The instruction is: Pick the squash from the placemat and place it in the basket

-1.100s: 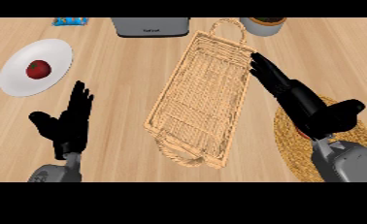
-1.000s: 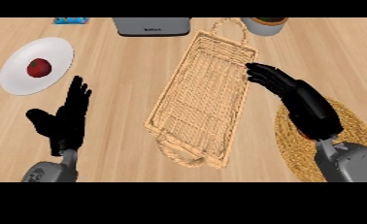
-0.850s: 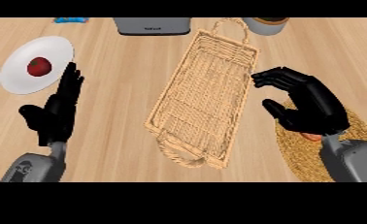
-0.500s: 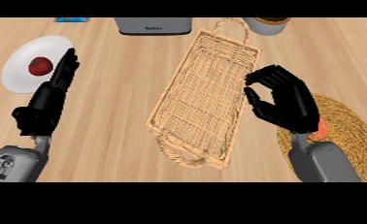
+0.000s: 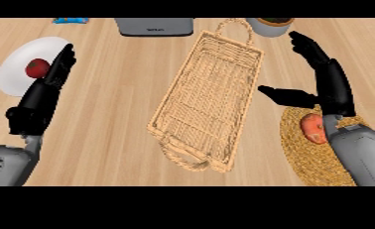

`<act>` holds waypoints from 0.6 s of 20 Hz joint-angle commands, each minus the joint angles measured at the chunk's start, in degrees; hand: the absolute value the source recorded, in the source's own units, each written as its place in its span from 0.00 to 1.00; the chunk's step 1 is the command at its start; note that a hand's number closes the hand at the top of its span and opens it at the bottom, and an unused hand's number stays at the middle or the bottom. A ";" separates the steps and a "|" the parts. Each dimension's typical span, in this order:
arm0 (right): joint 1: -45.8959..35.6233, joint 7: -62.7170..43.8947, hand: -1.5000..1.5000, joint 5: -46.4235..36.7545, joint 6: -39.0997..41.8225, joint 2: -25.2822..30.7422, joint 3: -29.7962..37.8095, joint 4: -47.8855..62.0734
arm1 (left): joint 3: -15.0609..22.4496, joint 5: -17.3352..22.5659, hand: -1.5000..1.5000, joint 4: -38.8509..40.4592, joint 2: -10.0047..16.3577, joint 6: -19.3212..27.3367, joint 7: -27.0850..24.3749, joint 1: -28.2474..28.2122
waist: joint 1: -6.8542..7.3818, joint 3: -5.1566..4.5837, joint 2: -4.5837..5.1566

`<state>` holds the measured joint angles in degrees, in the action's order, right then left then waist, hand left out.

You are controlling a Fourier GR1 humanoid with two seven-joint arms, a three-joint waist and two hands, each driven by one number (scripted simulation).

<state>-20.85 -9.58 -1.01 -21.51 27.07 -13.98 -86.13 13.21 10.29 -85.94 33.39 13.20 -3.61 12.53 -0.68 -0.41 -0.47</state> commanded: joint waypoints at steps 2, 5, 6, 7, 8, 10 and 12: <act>-4.32 -14.93 0.00 -8.00 10.85 17.16 -2.80 2.15 | -1.21 0.92 0.50 -0.09 1.49 -1.74 0.14 0.27 | 0.39 -0.26 -0.13; -6.63 -18.49 0.00 -6.16 25.59 24.91 -6.50 0.72 | -0.82 1.06 0.50 -0.44 1.46 -2.13 1.48 0.66 | 0.88 -0.17 -0.05; -7.57 -21.12 0.00 -4.84 29.51 25.79 -7.82 -1.78 | -0.16 0.00 0.50 0.04 0.22 -0.87 1.15 1.00 | 0.18 -0.14 -0.12; -8.71 -22.05 0.00 -2.73 34.08 27.08 -8.05 -0.87 | 0.90 -0.49 0.50 -1.09 -0.14 -0.98 1.50 1.00 | 0.97 -0.02 0.09; -10.00 -24.36 0.00 -0.55 38.15 27.95 -8.45 -1.87 | -0.12 0.38 0.50 -0.27 0.58 -2.19 0.54 0.83 | 1.14 -0.06 0.15; -11.23 -27.63 0.00 3.12 44.57 29.50 -8.67 -3.38 | 0.20 -0.20 0.50 -0.11 -0.37 -1.45 0.75 0.63 | 0.87 0.12 0.20; -13.79 -29.93 0.00 9.04 51.27 31.46 -6.13 -3.49 | 0.57 -1.23 0.50 -0.96 -1.23 -0.27 2.18 1.65 | 0.68 0.25 0.23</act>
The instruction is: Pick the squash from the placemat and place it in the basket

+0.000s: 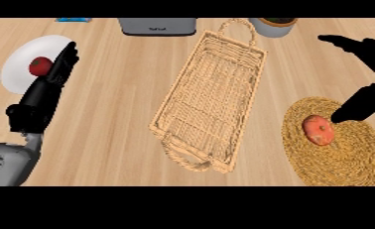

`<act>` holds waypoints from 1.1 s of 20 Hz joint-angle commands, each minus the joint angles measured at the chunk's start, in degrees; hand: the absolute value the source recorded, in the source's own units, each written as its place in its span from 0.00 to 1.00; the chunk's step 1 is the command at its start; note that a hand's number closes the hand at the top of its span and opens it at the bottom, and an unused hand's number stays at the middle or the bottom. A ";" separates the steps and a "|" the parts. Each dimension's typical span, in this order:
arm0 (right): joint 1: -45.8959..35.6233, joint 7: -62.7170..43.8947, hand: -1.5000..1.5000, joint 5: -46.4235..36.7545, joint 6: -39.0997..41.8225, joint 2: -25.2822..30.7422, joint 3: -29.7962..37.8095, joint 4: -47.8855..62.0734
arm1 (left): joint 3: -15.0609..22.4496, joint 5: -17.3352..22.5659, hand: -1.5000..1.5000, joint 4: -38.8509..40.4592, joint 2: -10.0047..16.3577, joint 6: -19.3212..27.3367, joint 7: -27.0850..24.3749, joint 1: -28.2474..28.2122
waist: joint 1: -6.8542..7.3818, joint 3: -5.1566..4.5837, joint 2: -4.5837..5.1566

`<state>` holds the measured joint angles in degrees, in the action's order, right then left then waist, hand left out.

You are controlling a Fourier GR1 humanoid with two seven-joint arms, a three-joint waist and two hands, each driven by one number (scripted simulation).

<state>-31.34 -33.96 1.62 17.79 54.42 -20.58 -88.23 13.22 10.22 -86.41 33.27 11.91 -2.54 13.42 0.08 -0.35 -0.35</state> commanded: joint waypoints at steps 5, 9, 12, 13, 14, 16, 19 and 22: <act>-5.56 -7.16 0.00 7.83 19.82 2.95 1.95 6.09 | -0.15 -2.90 0.50 1.26 -3.19 1.06 -1.40 -0.41 | 0.44 0.32 0.49; -1.63 -7.18 0.00 2.80 19.95 -0.55 2.57 5.00 | -1.93 -2.91 0.50 -1.91 -2.66 -1.65 0.92 -1.25 | 0.23 0.35 0.35; -0.14 -7.38 0.00 1.21 21.09 -2.75 4.30 4.19 | -3.08 -3.66 0.50 -3.37 -3.28 -2.48 0.51 -3.97 | 0.16 0.35 0.27; 0.03 -2.89 0.00 -0.91 21.70 -3.03 4.04 7.53 | -5.41 -2.69 0.50 2.90 -2.35 -5.27 -4.13 -2.13 | 0.12 0.34 0.44; 1.71 -2.34 0.00 -1.68 22.67 -1.77 5.69 5.64 | -6.09 -2.70 0.50 -1.71 -1.26 -5.43 -0.17 -3.39 | 0.10 0.36 0.30; 1.87 -1.99 0.00 -4.31 22.86 -4.54 4.92 6.90 | -4.18 -4.74 0.50 -3.64 -4.33 -3.33 2.20 -3.53 | 0.22 0.37 0.36; 3.55 -0.77 0.00 -9.15 22.33 -6.70 3.37 7.46 | -5.53 -5.06 0.50 -4.95 -4.22 -4.34 1.91 -3.78 | 0.28 0.37 0.33; 3.39 -0.01 0.00 -11.83 23.96 -8.83 2.78 11.54 | -6.82 -5.32 0.50 -1.08 -5.26 -5.57 2.12 -0.70 | 0.18 0.36 0.40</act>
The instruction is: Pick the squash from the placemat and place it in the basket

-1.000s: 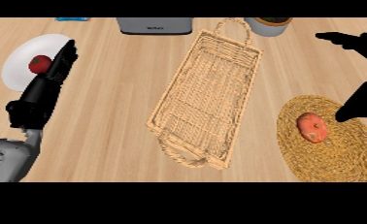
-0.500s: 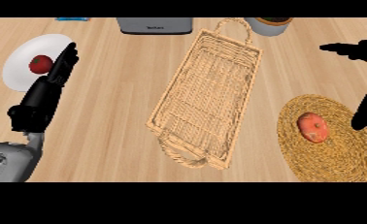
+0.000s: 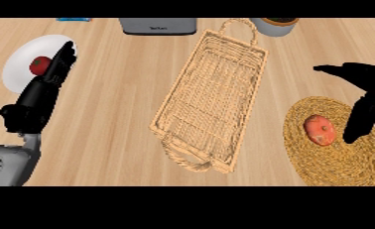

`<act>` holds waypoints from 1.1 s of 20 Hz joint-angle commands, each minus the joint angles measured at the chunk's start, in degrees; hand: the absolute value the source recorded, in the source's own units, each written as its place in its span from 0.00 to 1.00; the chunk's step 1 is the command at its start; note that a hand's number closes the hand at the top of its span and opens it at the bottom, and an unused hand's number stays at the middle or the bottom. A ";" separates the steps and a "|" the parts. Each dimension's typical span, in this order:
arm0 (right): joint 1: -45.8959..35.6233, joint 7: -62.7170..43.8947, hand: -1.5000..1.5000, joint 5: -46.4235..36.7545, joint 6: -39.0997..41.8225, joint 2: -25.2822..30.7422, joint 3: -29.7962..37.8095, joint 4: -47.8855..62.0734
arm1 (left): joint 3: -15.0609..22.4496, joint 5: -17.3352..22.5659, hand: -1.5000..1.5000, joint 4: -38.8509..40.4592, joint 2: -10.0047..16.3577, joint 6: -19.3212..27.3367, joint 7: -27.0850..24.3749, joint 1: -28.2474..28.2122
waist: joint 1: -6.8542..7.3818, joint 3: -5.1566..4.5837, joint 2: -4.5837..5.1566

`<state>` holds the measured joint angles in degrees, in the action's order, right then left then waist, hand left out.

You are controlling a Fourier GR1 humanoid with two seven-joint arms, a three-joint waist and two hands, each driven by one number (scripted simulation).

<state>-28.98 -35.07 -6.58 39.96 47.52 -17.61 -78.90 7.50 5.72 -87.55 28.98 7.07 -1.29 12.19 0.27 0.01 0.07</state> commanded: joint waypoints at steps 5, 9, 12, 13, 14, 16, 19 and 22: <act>7.08 7.36 0.00 -11.81 -3.71 -4.51 -0.85 4.53 | 0.02 -4.63 0.50 -1.42 -3.49 0.26 0.18 -1.19 | -0.11 0.02 -0.06; 1.55 9.05 0.00 -16.44 -1.05 -8.36 0.82 11.41 | -3.97 -3.81 0.50 2.11 -3.17 -4.25 -0.49 1.76 | 0.02 0.00 0.01; 5.02 12.30 0.00 -18.14 -2.30 -7.03 3.13 9.22 | -3.21 -4.51 0.50 -0.47 -5.66 -4.00 -0.10 -1.34 | -0.14 -0.01 -0.09; 5.22 11.68 0.00 -20.02 -4.15 -9.67 1.64 10.43 | -3.68 -5.13 0.50 -3.88 -3.99 -4.33 0.52 -4.16 | 0.11 0.00 -0.10; 4.63 18.00 0.00 -22.04 -3.55 -6.34 2.76 13.93 | -3.65 -5.88 0.50 0.45 -5.65 -4.33 1.26 1.10 | -0.11 0.01 -0.01; 4.41 17.10 0.00 -24.06 -7.00 -10.89 2.11 15.48 | -5.92 -4.78 0.50 -2.67 -3.45 -6.26 3.10 0.21 | 0.16 0.01 -0.02; 7.85 19.19 0.00 -25.94 -8.58 -11.03 2.76 12.52 | -4.84 -8.27 0.50 1.84 -6.98 -4.04 3.32 4.22 | -0.44 0.00 -0.04; 8.10 21.01 0.00 -28.94 -9.60 -11.28 4.87 14.83 | -7.76 -6.45 0.50 -3.49 -5.22 -7.90 1.53 -2.08 | 0.01 0.00 -0.07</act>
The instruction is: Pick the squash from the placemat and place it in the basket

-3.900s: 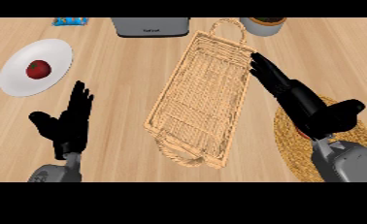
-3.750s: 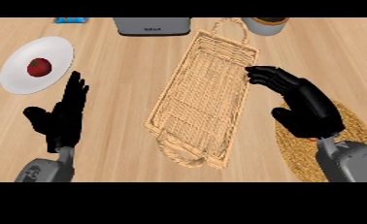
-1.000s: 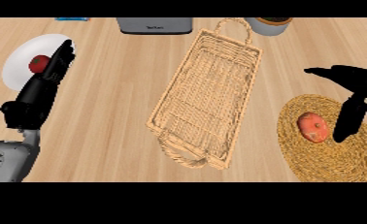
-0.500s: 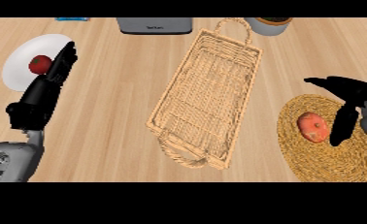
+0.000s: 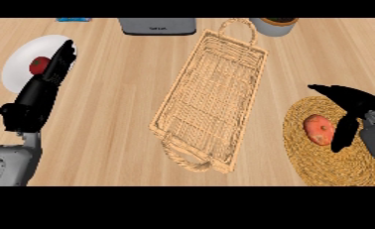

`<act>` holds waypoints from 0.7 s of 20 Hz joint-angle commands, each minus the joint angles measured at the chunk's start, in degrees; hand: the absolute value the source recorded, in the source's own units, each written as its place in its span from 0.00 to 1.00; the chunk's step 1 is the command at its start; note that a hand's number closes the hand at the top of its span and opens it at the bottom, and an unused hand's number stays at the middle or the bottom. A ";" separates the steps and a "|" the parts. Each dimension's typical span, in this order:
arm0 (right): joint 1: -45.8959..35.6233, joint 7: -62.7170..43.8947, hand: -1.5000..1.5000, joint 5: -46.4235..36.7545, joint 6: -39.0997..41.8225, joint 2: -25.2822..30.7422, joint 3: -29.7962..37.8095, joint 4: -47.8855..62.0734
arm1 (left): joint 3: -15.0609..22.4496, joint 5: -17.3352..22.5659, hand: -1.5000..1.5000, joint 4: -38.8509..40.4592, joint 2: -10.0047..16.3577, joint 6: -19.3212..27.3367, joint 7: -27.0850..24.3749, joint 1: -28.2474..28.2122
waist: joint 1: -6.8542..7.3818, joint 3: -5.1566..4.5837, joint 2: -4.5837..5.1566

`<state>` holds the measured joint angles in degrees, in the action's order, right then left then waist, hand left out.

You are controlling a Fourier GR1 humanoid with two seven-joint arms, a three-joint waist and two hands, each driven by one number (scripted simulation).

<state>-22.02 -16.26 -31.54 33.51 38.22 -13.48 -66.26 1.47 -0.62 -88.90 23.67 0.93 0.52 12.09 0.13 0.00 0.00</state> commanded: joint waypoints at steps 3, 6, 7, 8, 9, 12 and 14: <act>3.44 1.49 0.00 -4.10 -2.43 -3.23 2.44 -0.02 | -1.41 -1.50 0.50 -3.52 -1.80 -1.36 -0.95 -4.25 | 0.15 0.01 -0.03; 4.33 1.31 0.00 -6.42 -4.88 -7.00 2.14 1.31 | -2.40 -2.35 0.50 -0.47 -2.38 -2.02 -0.12 -0.76 | 0.01 0.01 0.03; 4.33 2.79 0.00 -5.72 -0.21 -3.90 4.59 -1.37 | -2.34 -3.27 0.50 -2.82 -3.59 -1.71 1.25 -0.68 | -0.09 0.00 -0.03; 5.93 3.67 0.00 -5.71 -0.19 -2.41 5.56 -2.83 | -3.79 -2.41 0.50 2.13 -2.86 -3.97 -4.24 -1.31 | -0.22 -0.01 -0.01; 4.62 1.77 0.00 -7.37 -1.04 -5.61 5.01 -1.41 | -1.79 -4.02 0.50 -2.49 -4.80 -2.69 -1.61 -4.16 | 0.00 0.00 -0.02; 5.23 5.49 0.00 -9.66 -2.24 -5.94 5.50 0.75 | -4.92 -3.72 0.50 5.19 -3.95 -4.89 -3.50 1.70 | -0.17 0.00 0.04; 3.51 5.20 0.00 -10.97 -2.27 -7.74 5.16 4.66 | -2.71 -4.96 0.50 -3.14 -6.04 -2.93 0.84 -1.75 | 0.18 0.02 0.01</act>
<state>-17.86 -12.58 -39.77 32.47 32.56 -8.38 -65.59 -2.26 -4.06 -88.24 19.76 -2.77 -0.95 11.64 0.09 -0.01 0.00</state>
